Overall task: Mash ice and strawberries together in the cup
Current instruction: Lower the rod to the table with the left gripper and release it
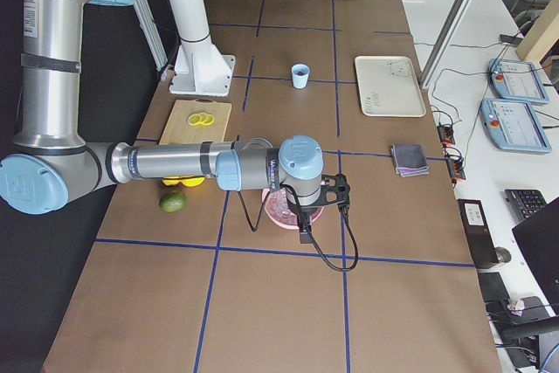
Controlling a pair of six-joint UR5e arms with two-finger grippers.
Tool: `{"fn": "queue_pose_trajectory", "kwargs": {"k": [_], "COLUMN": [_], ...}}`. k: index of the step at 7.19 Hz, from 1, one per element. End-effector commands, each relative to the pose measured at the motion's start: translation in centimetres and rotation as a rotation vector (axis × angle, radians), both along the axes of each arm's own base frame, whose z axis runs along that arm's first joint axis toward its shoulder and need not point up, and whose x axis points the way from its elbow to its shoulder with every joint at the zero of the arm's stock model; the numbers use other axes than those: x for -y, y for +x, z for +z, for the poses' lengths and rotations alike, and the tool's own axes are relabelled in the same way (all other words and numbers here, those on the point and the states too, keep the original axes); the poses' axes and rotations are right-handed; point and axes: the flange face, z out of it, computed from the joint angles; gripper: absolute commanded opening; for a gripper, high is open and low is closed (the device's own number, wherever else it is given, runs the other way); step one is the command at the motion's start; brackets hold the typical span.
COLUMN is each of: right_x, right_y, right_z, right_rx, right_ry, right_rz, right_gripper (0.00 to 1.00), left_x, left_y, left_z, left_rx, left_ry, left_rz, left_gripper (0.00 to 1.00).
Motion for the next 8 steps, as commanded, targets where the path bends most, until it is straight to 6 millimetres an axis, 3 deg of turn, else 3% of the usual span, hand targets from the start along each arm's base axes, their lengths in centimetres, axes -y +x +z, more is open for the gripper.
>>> {"fn": "queue_pose_trajectory", "kwargs": {"k": [1, 4, 5, 6, 8], "right_x": [0.0, -0.1, -0.1, -0.1, -0.2], "right_y": [0.0, 0.1, 0.0, 0.0, 0.0], "right_z": [0.0, 0.3, 0.3, 0.4, 0.4], "right_rx": [0.000, 0.002, 0.003, 0.003, 0.003], "right_ry": [0.002, -0.005, -0.006, -0.006, -0.007], "right_rz": [0.000, 0.000, 0.001, 0.000, 0.001], "right_gripper": [1.00, 1.00, 1.00, 1.00, 1.00], "left_x": [0.2, 0.2, 0.4, 1.2, 3.4], "left_y": [0.0, -0.2, -1.4, -4.8, -11.6], "left_z": [-0.4, -0.3, -0.5, -1.4, -5.7], "left_rx": [0.003, 0.003, 0.012, 0.046, 0.097], "left_ry": [0.015, 0.030, 0.056, 0.058, 0.064], "left_rz": [-0.006, 0.041, 0.114, 0.133, 0.174], "left_gripper": [1.00, 1.00, 1.00, 1.00, 1.00]}}
